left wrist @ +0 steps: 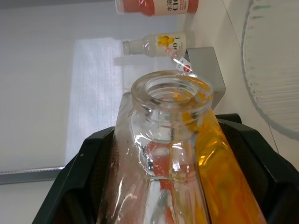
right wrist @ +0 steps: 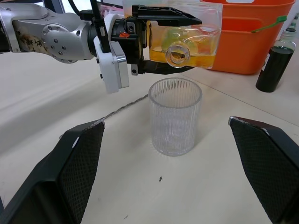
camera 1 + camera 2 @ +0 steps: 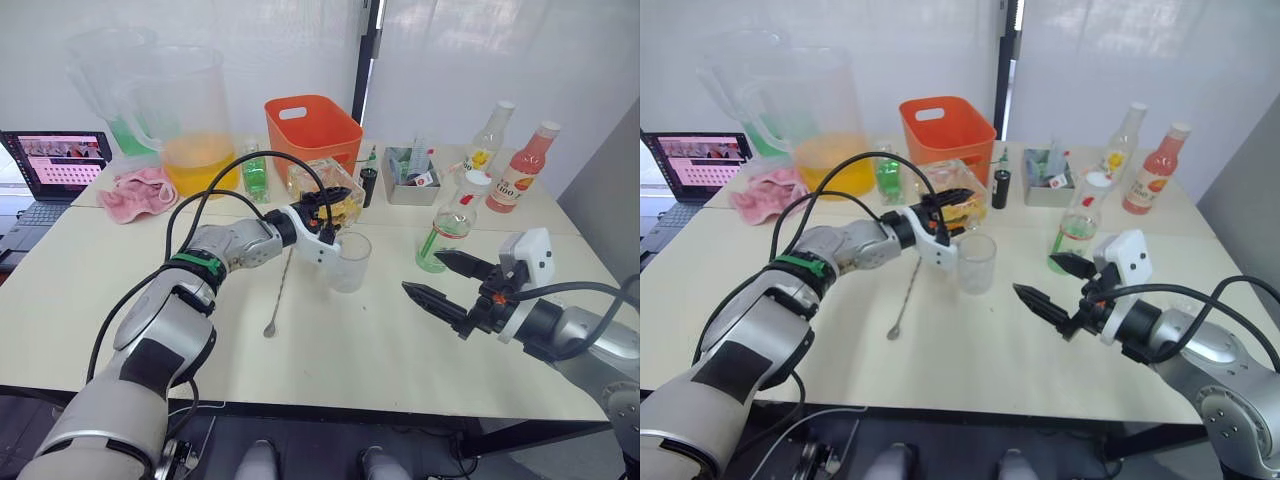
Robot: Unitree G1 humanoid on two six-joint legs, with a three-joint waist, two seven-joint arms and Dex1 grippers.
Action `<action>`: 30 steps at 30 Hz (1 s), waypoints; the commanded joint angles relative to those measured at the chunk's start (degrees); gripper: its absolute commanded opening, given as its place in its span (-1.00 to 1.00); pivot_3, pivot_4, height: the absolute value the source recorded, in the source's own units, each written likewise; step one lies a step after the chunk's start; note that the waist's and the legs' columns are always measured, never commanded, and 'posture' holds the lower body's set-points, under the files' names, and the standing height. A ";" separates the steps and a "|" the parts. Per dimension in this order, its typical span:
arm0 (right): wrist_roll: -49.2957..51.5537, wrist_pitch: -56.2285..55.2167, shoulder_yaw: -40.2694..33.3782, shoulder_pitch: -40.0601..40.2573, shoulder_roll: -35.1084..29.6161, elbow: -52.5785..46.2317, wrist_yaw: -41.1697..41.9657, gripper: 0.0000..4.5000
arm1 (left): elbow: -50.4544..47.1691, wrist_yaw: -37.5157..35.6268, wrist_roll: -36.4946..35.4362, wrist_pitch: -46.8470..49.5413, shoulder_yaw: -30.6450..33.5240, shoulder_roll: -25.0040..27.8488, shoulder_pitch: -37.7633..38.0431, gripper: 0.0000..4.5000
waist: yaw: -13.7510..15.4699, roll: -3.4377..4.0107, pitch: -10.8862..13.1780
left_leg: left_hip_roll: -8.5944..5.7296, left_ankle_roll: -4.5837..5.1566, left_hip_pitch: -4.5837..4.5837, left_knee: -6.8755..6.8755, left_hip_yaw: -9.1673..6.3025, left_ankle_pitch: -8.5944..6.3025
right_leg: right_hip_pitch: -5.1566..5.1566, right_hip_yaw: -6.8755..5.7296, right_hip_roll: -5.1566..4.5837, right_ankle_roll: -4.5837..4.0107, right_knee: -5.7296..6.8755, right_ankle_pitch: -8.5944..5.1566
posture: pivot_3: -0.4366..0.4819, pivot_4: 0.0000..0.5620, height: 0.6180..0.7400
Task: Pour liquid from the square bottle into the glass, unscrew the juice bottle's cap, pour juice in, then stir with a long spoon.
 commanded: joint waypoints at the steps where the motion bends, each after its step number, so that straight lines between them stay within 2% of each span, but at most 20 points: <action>1: 0.12 -1.60 -1.15 0.58 -0.10 -1.78 0.55 1.00 | -3.16 3.94 -0.27 0.11 0.87 0.76 -4.21 0.25 | 0.00 0.00 0.00 | 0.00 0.00 0.00 0.00 0.00 0.00 | 0.00 0.00 0.00 0.00 0.00 0.00 | -0.05 -0.47 0.40; 30: -0.78 -2.22 -0.22 -2.26 0.91 0.04 -0.93 1.00 | -2.87 9.73 4.70 2.85 -3.12 1.52 -5.35 0.25 | 0.05 0.00 0.00 | -0.01 -0.01 0.00 0.04 0.00 0.01 | 0.00 0.01 -0.01 0.02 0.06 -0.01 | -0.05 -0.47 0.40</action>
